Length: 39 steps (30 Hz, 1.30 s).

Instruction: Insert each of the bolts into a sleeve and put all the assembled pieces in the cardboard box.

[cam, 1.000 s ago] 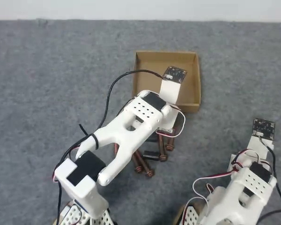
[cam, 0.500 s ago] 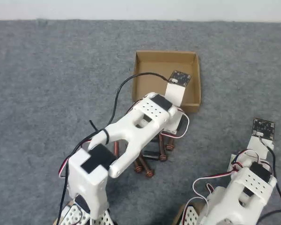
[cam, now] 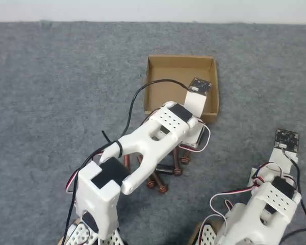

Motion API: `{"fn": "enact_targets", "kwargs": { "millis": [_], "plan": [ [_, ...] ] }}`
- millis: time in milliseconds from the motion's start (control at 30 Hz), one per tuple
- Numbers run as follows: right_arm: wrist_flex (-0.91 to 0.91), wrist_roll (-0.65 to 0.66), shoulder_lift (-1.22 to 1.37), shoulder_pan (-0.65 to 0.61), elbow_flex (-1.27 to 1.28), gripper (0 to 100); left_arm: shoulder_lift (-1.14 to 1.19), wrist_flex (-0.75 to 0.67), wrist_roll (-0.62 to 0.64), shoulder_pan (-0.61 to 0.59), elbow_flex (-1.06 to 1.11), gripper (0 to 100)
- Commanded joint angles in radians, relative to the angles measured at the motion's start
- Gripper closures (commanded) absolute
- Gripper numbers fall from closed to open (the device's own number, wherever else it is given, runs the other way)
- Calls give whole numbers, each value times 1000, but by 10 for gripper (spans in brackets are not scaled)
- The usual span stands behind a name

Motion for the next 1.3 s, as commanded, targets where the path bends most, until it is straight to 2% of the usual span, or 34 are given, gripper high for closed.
{"fn": "enact_targets", "kwargs": {
  "millis": [0,233,400,500,633,900,1067,1267],
  "plan": [
    [-15,15,-42,-13,-3,992,25,-3,11,0,-61,866],
    [-13,23,-42,-13,-3,992,129,43,97,-18,-168,870],
    [-13,23,-42,-13,-3,992,180,98,104,-18,-220,896],
    [-13,23,-42,-13,-3,992,184,100,44,9,-220,999],
    [-13,23,-42,-13,-3,992,183,130,-72,29,-220,988],
    [-13,23,-42,-13,-3,992,0,207,-74,21,-219,988],
    [-13,23,-42,-13,-3,992,-143,253,-64,-54,-219,988],
    [-13,23,-42,-13,-3,992,-219,299,95,-253,-217,988]
  ]
}}
